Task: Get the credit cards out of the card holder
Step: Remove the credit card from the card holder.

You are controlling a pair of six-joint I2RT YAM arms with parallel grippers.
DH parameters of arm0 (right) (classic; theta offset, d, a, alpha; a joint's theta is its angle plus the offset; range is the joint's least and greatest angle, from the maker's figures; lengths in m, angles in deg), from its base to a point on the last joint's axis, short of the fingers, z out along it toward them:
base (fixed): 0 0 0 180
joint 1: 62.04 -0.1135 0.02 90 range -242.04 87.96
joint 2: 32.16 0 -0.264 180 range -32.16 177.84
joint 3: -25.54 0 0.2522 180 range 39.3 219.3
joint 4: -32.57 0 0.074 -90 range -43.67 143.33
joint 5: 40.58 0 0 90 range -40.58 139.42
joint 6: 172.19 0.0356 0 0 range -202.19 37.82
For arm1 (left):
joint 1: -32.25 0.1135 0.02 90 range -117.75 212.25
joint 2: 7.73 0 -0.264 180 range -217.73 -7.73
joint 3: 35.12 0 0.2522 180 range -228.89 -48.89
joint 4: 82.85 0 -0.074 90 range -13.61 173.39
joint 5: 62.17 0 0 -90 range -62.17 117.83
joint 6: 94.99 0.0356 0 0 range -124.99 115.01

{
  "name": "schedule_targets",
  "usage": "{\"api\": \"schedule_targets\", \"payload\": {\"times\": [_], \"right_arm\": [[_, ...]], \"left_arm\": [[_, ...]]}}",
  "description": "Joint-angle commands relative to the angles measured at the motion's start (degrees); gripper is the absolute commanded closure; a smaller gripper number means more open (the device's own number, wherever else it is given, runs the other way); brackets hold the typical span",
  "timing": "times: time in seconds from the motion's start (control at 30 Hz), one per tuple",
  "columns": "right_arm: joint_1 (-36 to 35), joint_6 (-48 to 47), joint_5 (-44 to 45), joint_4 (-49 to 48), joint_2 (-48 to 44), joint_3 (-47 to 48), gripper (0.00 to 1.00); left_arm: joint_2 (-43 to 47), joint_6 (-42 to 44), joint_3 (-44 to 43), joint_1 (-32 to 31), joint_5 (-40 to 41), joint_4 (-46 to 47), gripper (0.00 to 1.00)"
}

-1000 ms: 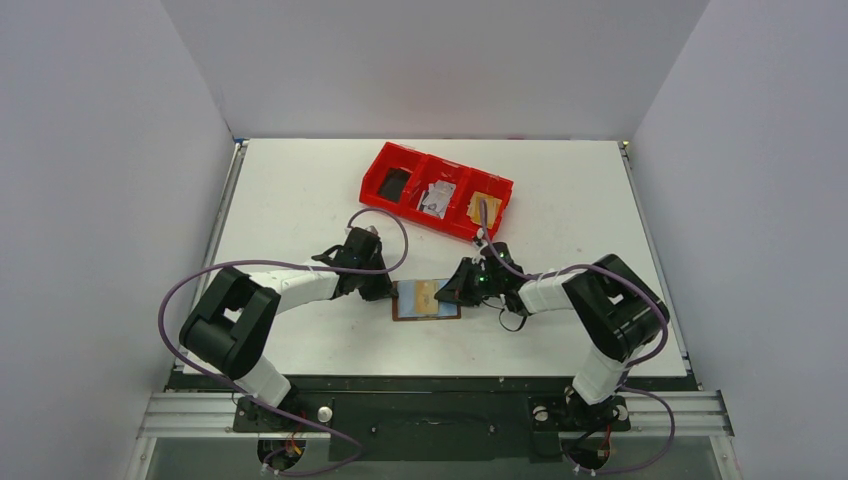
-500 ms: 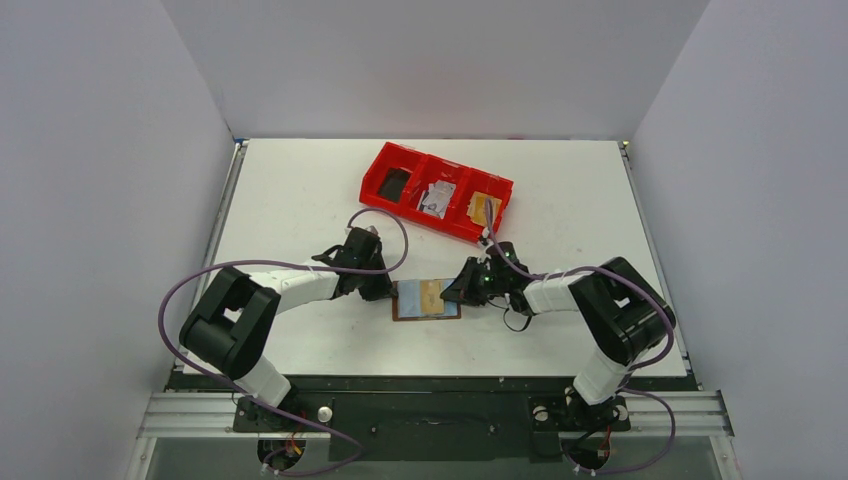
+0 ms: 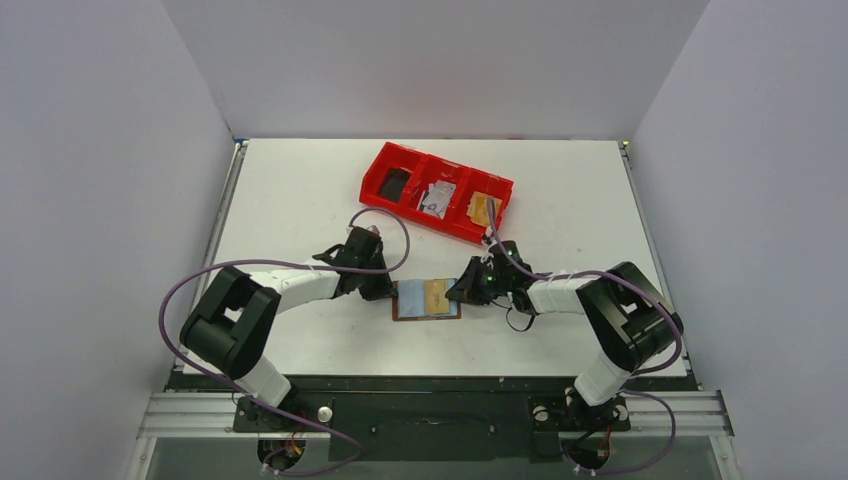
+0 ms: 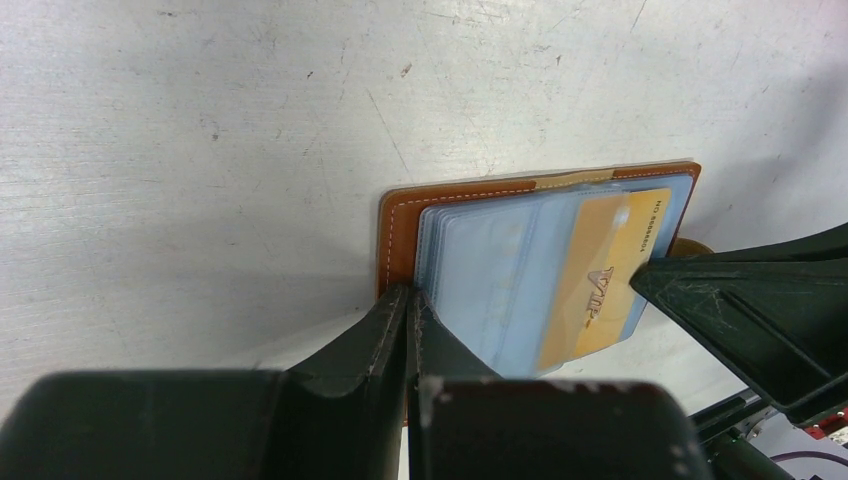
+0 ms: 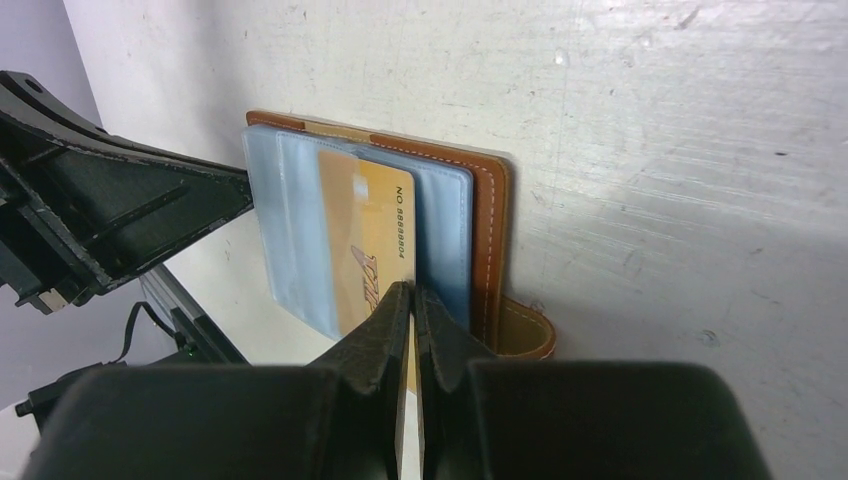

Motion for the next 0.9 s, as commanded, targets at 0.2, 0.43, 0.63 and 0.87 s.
{"api": "schedule_targets", "payload": {"times": [0.2, 0.43, 0.63, 0.87], "right_arm": [[3.09, -3.55, 5.83, 8.12, -3.18, -1.94, 1.0], [4.02, -3.43, 5.21, 9.59, -6.03, -2.27, 1.0], [4.17, -1.65, 3.08, 9.48, -8.98, -1.51, 1.0], [4.15, 0.52, 1.05, 10.15, -11.56, 0.91, 1.0]], "left_arm": [[-1.33, 2.89, 1.12, 0.0, 4.52, -8.88, 1.0], [-0.14, 3.01, 0.36, 0.0, 3.88, -9.17, 1.0], [2.58, 3.93, -2.77, 0.0, 2.31, -11.24, 1.0], [6.96, 5.61, -8.3, 0.0, 0.02, -13.55, 0.7]]}}
